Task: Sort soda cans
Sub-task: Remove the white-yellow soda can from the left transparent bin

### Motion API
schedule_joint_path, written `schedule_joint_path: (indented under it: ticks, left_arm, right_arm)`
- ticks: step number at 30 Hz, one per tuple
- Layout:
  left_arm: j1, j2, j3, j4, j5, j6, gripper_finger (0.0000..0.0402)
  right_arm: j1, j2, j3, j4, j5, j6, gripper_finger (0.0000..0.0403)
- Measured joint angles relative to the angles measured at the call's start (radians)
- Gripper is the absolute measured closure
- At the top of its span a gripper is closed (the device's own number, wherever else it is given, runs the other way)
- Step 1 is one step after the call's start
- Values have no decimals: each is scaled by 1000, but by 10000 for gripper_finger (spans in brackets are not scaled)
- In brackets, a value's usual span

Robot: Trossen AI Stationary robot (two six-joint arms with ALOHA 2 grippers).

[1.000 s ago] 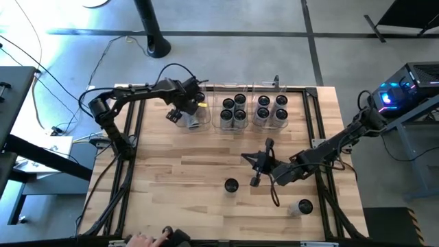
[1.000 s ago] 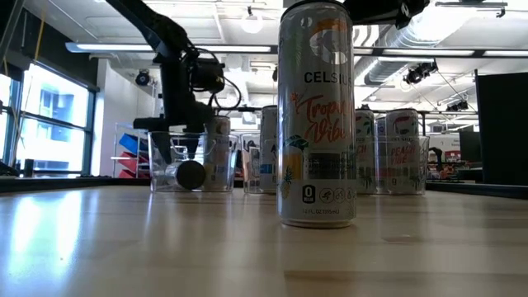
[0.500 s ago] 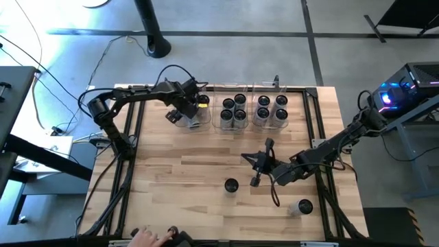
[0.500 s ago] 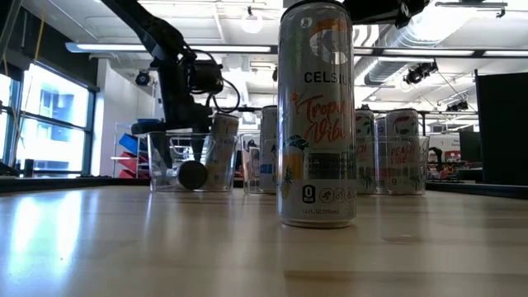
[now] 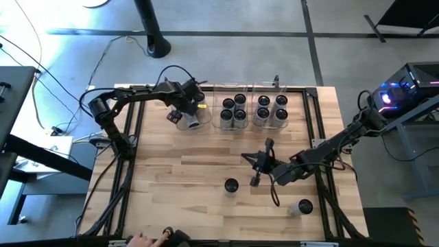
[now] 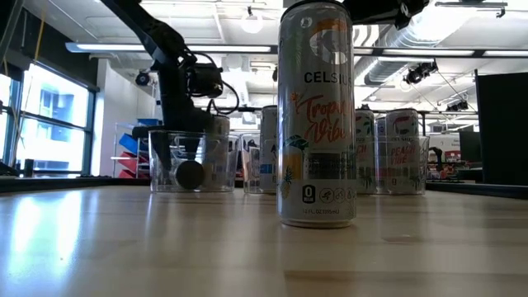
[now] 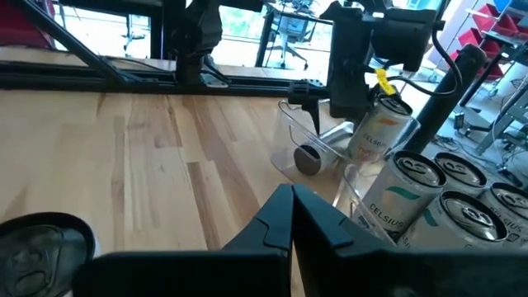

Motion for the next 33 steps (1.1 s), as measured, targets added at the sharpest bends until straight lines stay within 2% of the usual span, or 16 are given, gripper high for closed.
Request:
schedule_joint_path:
  ticks: [7,16,21,27,29,33]
  left_arm:
    - [-3,-7,-61,93,22,133,87]
    - [-1,-5,-65,105,25,154,108]
    - [-2,-3,-66,118,-2,245,118]
    - [0,-3,-66,122,23,359,116]
    - [-5,-3,-66,121,23,350,117]
    - [-26,-2,-66,114,-43,214,121]
  right_arm:
    - [25,0,0,29,0,7,402]
    - [30,0,0,47,2,1,402]
    - [30,0,0,47,2,4,402]
    - [30,0,0,46,2,6,402]
    - [30,0,0,46,-2,7,402]
    - [30,0,0,46,-44,21,402]
